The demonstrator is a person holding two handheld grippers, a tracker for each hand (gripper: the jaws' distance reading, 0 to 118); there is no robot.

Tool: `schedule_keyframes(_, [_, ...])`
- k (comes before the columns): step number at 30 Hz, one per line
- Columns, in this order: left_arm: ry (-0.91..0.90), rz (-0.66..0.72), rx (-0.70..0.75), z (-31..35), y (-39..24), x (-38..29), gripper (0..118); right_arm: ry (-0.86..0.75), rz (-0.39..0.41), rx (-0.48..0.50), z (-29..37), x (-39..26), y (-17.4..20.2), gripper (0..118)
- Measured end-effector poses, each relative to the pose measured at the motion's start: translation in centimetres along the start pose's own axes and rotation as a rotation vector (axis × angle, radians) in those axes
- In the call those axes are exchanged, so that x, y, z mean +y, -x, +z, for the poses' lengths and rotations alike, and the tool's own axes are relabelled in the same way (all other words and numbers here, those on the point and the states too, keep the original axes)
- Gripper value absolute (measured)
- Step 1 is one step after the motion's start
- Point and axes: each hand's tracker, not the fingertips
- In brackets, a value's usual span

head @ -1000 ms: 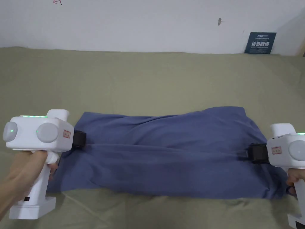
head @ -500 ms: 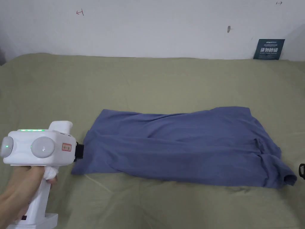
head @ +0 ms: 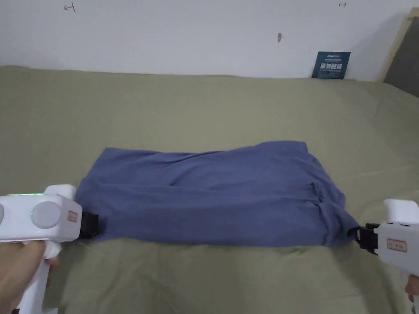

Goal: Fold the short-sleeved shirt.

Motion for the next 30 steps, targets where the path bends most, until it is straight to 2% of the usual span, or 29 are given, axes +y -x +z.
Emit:
schedule_keyframes(1, [-0.011,-0.013,-0.01,0.3,0.2,0.1,29,-0.001,-0.006,0.016,-0.3,0.0,-0.1,1])
schedule_keyframes(2, [-0.007,-0.022,-0.017,0.5,0.3,0.2,17,-0.003,-0.014,0.028,-0.6,0.2,0.0,23])
schedule_keyframes(4, [-0.016,-0.027,-0.031,0.5,0.7,0.4,5,0.004,-0.04,0.046,-1.4,0.8,0.1,107])
schedule_keyframes(5, [-0.009,-0.018,-0.061,0.4,0.8,0.4,5,0.04,-0.046,0.069,-2.0,0.8,0.4,117])
schedule_keyframes(6, [-0.01,0.005,-0.081,0.5,0.7,0.4,5,0.084,-0.041,0.087,-2.7,0.7,0.7,111])
schedule_keyframes(7, [-0.015,-0.003,-0.059,0.6,0.4,0.3,5,-0.005,-0.049,0.064,-3.0,1.2,0.8,110])
schedule_keyframes(9, [-0.02,-0.031,-0.04,0.2,0.1,0.2,5,0.092,0.017,0.015,-4.6,1.4,1.8,110])
schedule_keyframes(11, [-0.019,-0.042,-0.033,0.1,-0.1,0.3,5,0.109,0.008,0.012,-5.9,1.6,1.9,107])
schedule_keyframes(12, [-0.023,-0.04,-0.031,0.1,0.0,0.3,5,0.107,0.005,0.011,-6.2,1.8,1.8,90])
schedule_keyframes(13, [-0.025,-0.028,-0.029,0.2,0.1,0.3,5,0.103,0.006,0.008,-6.0,1.7,1.9,54])
schedule_keyframes(14, [-0.021,-0.021,-0.033,0.5,0.2,0.4,5,0.1,-0.004,0.009,-5.9,1.5,2.0,10])
schedule_keyframes(16, [-0.044,-0.026,-0.019,1.3,0.1,0.4,5,0.086,-0.014,0.011,-5.0,1.6,2.1,10])
schedule_keyframes(19, [-0.066,-0.034,-0.018,2.9,0.2,0.4,5,0.051,0.023,0.006,-3.1,1.2,1.7,9])
schedule_keyframes(22, [-0.085,-0.04,-0.031,4.9,0.5,-0.4,5,0.025,0.003,0.021,-0.7,0.5,1.0,9])
schedule_keyframes(30, [-0.103,-0.007,-0.04,10.1,2.6,-9.0,5,0.014,-0.005,0.063,5.4,-6.0,0.5,9])
